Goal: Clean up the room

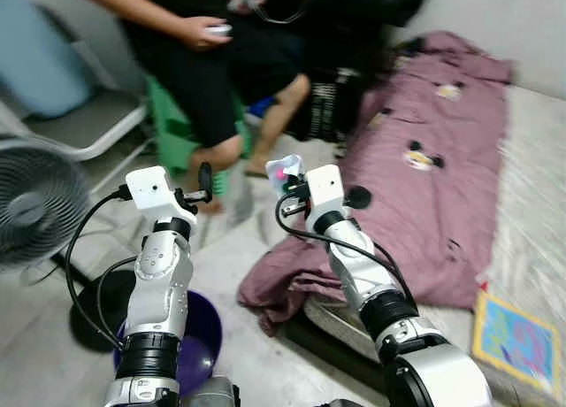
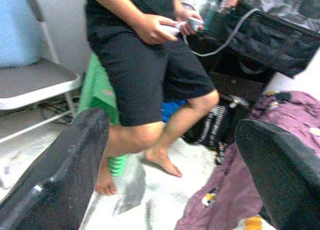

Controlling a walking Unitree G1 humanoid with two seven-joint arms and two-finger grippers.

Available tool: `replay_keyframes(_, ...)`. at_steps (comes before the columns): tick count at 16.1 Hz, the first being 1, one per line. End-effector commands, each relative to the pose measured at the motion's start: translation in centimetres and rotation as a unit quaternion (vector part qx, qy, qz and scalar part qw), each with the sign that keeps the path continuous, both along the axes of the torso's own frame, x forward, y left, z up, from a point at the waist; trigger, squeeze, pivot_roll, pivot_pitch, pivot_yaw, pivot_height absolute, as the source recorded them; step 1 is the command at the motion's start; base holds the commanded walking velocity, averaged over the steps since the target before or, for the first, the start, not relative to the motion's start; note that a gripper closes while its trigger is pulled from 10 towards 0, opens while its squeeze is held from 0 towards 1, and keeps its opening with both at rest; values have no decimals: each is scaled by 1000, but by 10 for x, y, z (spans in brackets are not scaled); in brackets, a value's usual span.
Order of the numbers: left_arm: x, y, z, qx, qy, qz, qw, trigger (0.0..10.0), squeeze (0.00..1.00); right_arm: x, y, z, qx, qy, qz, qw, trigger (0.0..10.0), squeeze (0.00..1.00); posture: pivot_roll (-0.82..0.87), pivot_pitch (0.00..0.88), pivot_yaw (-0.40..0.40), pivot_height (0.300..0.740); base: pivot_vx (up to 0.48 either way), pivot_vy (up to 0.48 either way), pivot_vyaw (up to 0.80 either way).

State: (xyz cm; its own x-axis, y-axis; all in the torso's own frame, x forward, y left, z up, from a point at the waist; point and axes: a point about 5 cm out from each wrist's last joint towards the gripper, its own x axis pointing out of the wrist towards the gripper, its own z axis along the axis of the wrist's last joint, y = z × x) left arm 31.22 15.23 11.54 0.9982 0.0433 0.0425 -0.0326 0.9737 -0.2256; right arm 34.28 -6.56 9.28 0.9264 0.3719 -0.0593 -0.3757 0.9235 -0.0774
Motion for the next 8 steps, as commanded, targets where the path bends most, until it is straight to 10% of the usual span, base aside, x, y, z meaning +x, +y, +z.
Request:
replay_keyframes(1, 2, -4, 5, 7, -6, -17, 1000, 10000, 0, 3, -4, 3, 0, -5, -9, 1000, 10000, 0, 53, 0, -19, 740, 0, 0, 800)
replay_keyframes(8, 1, -2, 2, 30, -3, -22, 999, 10000, 0, 3, -3, 3, 2, -6, -12, 1000, 10000, 0, 55, 0, -16, 740, 0, 0, 800)
